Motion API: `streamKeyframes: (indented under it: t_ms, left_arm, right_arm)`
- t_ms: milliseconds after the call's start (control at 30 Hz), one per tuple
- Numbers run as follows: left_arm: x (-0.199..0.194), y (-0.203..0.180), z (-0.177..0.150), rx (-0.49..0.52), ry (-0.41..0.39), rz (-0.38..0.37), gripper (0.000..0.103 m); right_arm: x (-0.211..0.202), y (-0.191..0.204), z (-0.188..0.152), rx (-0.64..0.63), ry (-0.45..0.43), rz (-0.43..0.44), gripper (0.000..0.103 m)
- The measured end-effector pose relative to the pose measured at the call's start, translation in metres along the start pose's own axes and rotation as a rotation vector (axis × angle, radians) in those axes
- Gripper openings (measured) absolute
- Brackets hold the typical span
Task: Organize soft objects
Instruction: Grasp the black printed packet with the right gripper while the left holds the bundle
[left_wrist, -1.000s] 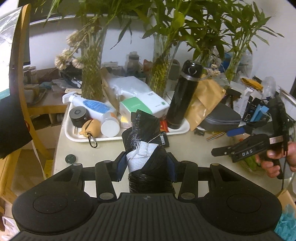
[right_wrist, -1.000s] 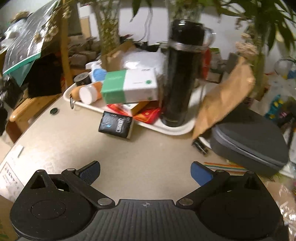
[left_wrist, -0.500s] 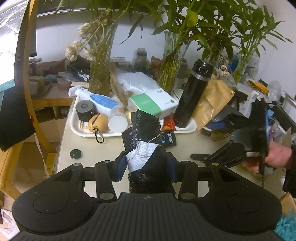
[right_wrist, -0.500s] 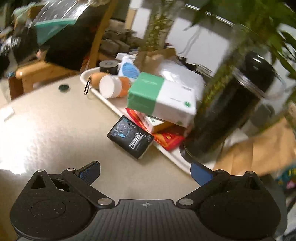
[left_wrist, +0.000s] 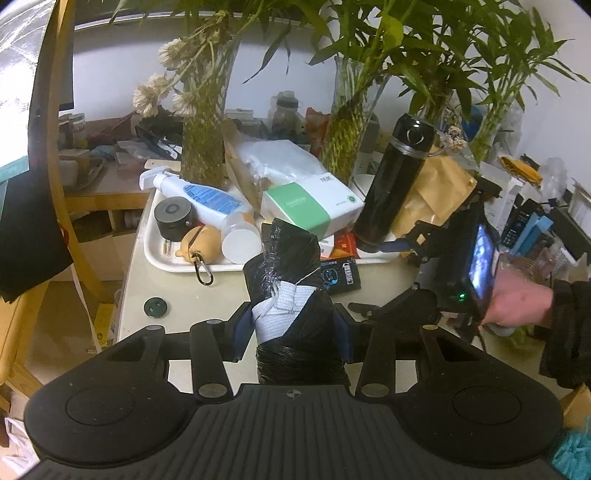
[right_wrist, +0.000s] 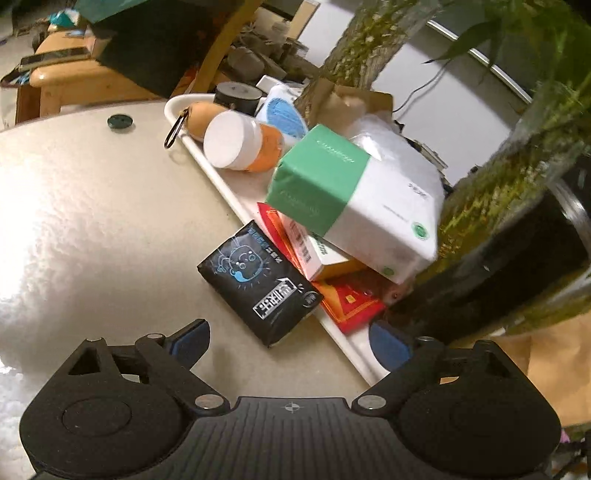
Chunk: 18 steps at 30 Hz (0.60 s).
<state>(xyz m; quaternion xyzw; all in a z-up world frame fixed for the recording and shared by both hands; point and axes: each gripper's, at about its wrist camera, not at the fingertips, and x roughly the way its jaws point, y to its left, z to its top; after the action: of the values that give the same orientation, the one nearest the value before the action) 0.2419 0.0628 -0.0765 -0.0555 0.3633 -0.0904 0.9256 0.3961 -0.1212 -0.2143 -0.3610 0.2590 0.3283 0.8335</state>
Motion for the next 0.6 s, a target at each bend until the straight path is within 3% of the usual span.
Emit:
streamKeyframes:
  t_ms: [433, 500, 600]
  left_arm:
    - [0.004, -0.002, 0.001, 0.018, 0.001, 0.003, 0.044]
    - [0.004, -0.001, 0.001, 0.019, 0.0, 0.006, 0.044]
    - [0.006, -0.001, 0.002, 0.013, 0.002, 0.006, 0.044]
  right_arm:
    - [0.023, 0.016, 0.015, -0.095, -0.046, -0.033, 0.082]
    - [0.023, 0.014, 0.015, -0.081, -0.053, -0.01, 0.072]
    - [0.022, 0.012, 0.014, -0.056, -0.05, 0.025, 0.065]
